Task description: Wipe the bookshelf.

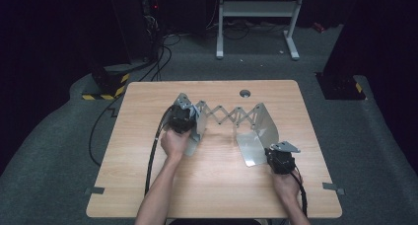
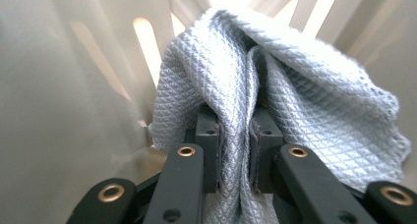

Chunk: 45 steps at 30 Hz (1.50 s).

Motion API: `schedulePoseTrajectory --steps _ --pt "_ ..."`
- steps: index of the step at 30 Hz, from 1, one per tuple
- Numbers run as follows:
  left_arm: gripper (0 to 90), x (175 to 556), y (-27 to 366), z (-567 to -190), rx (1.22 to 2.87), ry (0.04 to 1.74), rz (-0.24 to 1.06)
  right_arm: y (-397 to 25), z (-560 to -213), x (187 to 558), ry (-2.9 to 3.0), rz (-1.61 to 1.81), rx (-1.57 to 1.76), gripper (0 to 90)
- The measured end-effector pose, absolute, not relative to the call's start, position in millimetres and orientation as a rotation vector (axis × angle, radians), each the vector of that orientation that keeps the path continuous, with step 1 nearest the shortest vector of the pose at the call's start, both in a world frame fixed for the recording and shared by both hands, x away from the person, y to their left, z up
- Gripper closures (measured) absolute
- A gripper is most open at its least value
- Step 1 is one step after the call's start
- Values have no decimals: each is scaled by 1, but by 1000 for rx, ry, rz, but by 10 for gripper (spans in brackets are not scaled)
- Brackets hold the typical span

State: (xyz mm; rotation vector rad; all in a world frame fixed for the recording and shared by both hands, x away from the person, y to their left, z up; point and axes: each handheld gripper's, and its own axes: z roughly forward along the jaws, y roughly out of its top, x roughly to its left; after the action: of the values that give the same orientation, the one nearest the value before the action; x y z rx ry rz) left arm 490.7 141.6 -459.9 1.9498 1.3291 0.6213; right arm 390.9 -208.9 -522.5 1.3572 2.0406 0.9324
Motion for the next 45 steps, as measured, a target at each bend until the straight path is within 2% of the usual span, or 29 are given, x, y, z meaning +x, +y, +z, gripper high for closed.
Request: schedulePoseTrajectory --steps 17,29,37,45 --pt "785 477 141 -435 1890 1243 652 -209 -522 391 2043 932 1358 889" --pt "784 469 142 -431 1907 1207 678 -209 -522 391 2044 933 1356 889" --pt "784 472 140 -450 1956 1240 632 -209 -523 391 2046 936 1351 889" --pt "784 479 128 -485 2095 1253 556 -209 -522 391 2045 934 1355 889"
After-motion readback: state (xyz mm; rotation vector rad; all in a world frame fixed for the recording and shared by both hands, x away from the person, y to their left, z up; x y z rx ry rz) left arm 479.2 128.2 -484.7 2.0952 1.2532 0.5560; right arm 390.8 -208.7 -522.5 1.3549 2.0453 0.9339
